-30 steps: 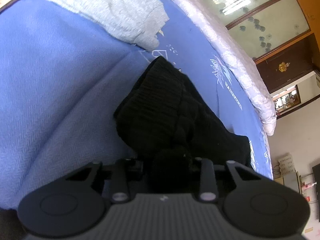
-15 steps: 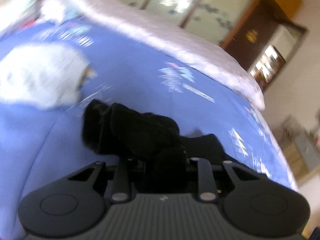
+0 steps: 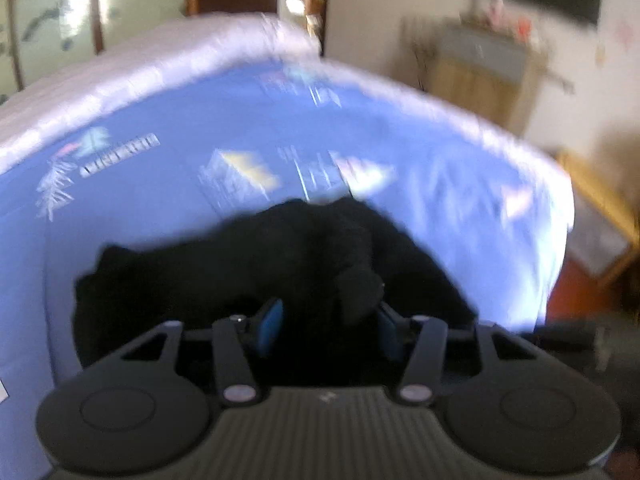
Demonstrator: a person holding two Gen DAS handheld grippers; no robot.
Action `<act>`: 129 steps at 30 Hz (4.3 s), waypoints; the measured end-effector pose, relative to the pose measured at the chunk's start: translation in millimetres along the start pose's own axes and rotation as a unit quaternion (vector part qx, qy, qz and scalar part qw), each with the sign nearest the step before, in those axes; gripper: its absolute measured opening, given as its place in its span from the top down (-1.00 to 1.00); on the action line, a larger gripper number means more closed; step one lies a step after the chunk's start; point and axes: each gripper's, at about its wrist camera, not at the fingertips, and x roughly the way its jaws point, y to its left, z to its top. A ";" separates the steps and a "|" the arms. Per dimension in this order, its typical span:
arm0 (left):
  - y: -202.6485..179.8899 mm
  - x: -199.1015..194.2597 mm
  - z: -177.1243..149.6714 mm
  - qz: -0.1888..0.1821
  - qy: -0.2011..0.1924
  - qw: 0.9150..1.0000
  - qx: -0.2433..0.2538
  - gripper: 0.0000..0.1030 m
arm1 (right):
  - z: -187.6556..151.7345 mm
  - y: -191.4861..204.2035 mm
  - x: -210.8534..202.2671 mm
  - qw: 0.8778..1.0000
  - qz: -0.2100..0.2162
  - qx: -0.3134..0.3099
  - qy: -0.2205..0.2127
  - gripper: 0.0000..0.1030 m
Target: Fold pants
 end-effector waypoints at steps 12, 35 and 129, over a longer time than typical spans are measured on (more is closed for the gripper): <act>109.1 -90.4 -53.2 0.023 -0.070 0.984 -0.163 -0.19 | 17.6 -0.2 5.1 0.995 0.074 0.060 -0.035 -0.47; 141.8 -51.8 -86.9 0.006 0.005 0.958 -0.286 -0.23 | 80.8 -1.3 14.1 0.989 0.059 -0.040 -0.129 0.37; 155.5 -47.7 -138.2 0.001 0.038 0.954 -0.298 0.10 | 24.2 -1.5 19.1 1.000 -0.017 0.007 -0.018 0.20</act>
